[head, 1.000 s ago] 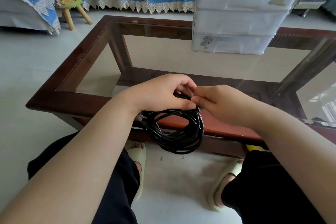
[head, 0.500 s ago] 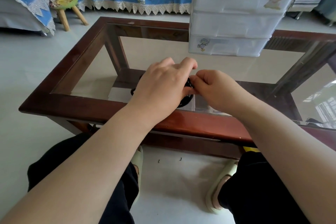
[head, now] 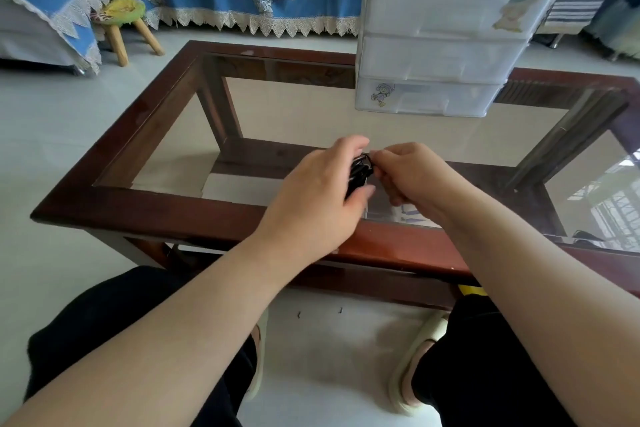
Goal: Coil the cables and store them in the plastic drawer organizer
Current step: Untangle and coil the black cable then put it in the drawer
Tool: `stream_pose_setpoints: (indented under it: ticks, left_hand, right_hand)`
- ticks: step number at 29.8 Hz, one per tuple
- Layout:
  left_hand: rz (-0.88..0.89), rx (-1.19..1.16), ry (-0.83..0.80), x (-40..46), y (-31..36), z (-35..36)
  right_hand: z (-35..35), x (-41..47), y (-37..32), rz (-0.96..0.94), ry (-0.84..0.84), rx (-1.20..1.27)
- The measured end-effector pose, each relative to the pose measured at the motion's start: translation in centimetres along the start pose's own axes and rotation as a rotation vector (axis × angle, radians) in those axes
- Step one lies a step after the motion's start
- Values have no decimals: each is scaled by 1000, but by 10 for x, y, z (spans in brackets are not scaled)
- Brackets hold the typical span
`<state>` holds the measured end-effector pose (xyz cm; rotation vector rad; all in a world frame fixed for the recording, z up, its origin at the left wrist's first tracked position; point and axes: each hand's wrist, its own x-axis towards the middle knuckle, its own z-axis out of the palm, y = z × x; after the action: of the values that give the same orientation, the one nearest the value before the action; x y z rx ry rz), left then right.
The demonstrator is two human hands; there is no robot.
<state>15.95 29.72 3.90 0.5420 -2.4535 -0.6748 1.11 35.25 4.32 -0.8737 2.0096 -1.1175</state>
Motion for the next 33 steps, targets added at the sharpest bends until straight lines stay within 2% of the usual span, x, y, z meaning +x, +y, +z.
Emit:
stream_pose_setpoints:
  ticks: [2,3,4,6,9,11,13,15,19,21,25,28,31,33]
  left_hand:
    - [-242,-354,-44,0,2,-14]
    - [-348,-409,-47,4,-1,-19]
    - [-427,-367,-78,7,-6,-23]
    - [-563,-292,-245,13,-18,-26]
    - [-730,-599,-478,14,-22,-9]
    - [-794,-885,-455,11,-17,6]
    - [-800,-1079,-327,10,-13,17]
    - [-750,-1103,-194,11,-12,24]
    - [-563,-772,37,16,-8,24]
    - [-467,-626,158,18,-6,24]
    - [-202,-377,312,19,-7,23]
    - [37,-83,309,24,-13,15]
    - [308,76,290,28,-17,2]
    - [369,92,300,31,-18,-3]
  right_hand:
    - [-11,1,0,-136,-19,-239]
    - [-16,0,0,-201,-35,-359]
    - [-20,-2,0,-253,-53,-442]
    - [-25,-4,3,-326,-70,-521]
    - [-24,-4,8,-393,-63,-597]
    - [-22,-6,8,-430,-59,-627]
    - [-21,-7,5,-434,-30,-611]
    - [-20,-8,1,-408,28,-531]
    - [-17,-12,-6,-272,92,-291]
    - [-11,-13,-8,-144,82,-51]
    - [-6,-13,-11,174,-83,495]
    - [-11,-15,-11,417,-255,848]
    - [-11,-20,-11,507,-404,1167]
    - [-10,-23,-13,506,-462,1263]
